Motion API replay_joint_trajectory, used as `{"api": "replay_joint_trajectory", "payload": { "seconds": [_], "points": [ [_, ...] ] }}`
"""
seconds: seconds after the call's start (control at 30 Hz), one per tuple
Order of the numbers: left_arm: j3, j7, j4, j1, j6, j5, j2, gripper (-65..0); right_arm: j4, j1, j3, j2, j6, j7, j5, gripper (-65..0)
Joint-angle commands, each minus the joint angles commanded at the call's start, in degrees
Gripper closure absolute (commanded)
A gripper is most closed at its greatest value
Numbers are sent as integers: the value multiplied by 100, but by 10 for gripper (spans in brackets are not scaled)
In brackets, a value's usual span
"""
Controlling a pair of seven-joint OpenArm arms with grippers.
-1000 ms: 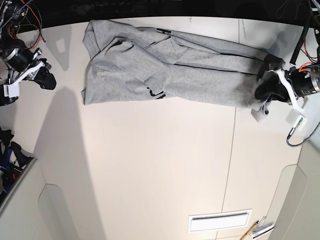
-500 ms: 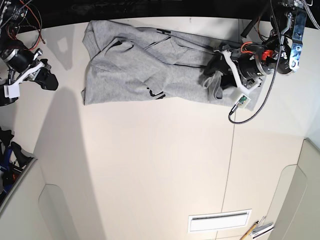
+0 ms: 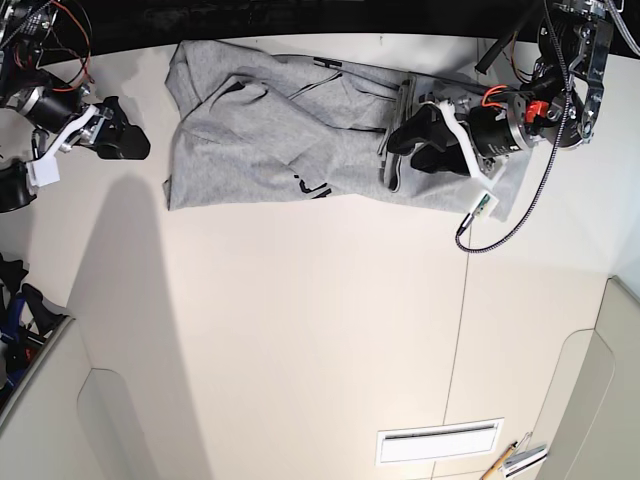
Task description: Fold the T-shirt properly
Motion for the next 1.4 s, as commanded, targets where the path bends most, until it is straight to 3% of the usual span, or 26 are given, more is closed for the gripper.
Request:
{"api": "replay_joint_trajectory", "payload": {
  "seconds": [0.13, 0.3, 0.47, 0.63, 0.83, 1.03, 1.1, 1.2, 1.4],
  "points": [
    [0, 306, 2, 0, 0, -11, -2, -372, -55, -87, -452, -101, -2, 111, -278, -362],
    [0, 310, 7, 2, 0, -26, -2, -372, -90, -87, -529, -385, -2, 308, -778, -362],
    [-11, 310, 7, -2, 0, -26, -4, -372, -345, -85, -684, -393, 0, 354, -811, -362],
    [-11, 308, 76, -28, 0, -26, -2, -372, -721, -85, -1152, -393, 2, 625, -807, -362],
    [-11, 308, 81, -31, 0, -24, -2, -372, -739, -85, -1703, -409, 2, 625, -719, -362],
    [-11, 317, 81, -61, 0, -24, -2, -371, -739, -66, -1832, -776, 2, 634, -1067, -359],
    [-11, 323, 81, -133, 0, -26, -2, -371, -737, -44, -1829, -787, 0, 678, -1099, -279],
    [-31, 328, 81, -258, 0, -26, -2, -371, -737, -37, -1829, -789, 0, 826, -1191, -9],
    [-658, 354, 81, -295, 0, -273, -2, -371, -715, 181, -1749, -684, 0, 946, -1362, 0]
  ]
}}
